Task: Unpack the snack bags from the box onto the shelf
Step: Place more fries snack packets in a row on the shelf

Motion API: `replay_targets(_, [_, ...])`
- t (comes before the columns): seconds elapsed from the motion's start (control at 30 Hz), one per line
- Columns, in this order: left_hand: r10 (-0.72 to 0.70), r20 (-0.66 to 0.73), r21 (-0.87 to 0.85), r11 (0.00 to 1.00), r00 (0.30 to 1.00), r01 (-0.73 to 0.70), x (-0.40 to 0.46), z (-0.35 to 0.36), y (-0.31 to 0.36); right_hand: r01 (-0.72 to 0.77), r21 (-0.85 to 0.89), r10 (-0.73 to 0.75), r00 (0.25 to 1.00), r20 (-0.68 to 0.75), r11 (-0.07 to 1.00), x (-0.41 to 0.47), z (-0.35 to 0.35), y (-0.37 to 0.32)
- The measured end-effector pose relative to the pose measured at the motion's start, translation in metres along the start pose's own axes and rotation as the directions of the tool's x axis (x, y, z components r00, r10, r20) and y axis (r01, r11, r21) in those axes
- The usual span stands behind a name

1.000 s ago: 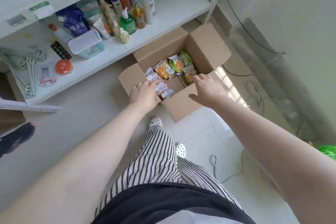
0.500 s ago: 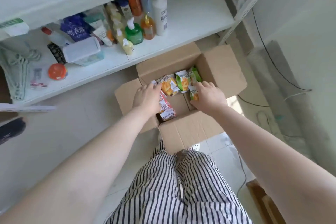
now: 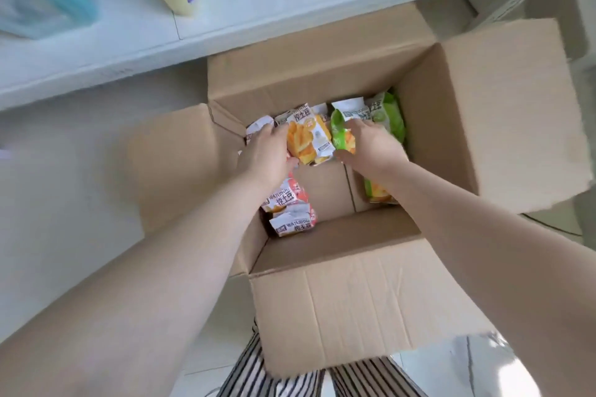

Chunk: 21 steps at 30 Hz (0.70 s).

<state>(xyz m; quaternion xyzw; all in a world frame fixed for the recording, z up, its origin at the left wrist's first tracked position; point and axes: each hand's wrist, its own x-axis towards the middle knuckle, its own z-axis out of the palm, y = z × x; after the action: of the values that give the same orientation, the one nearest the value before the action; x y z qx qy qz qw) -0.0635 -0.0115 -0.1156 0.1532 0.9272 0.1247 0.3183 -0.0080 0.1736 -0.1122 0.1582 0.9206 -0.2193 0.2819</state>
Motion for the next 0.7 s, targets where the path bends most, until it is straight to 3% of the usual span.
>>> replay_targets(0.13, [-0.076, -0.048, -0.145, 0.987, 0.996, 0.068, 0.056, 0.051, -0.027, 0.043, 0.017, -0.043, 0.999, -0.002, 0.999, 0.072, 0.051, 0.015])
replay_targets(0.33, [-0.262, -0.058, -0.372, 0.901, 0.963, 0.223, 0.130, 0.096, -0.050, 0.020, 0.192, -0.017, 1.000, -0.017, 0.981, 0.139, 0.093, 0.016])
replay_targets(0.57, [-0.333, -0.058, -0.396, 0.873, 0.941, 0.284, 0.164, 0.114, -0.061, -0.051, 0.239, 0.042, 0.998, 0.043, 0.970, 0.168, 0.123, 0.014])
replay_targets(0.7, [-0.313, -0.126, -0.454, 0.862, 0.942, 0.225, 0.158, 0.114, -0.060, -0.062, 0.357, 0.065, 0.998, 0.004, 0.932, 0.160, 0.114, 0.016])
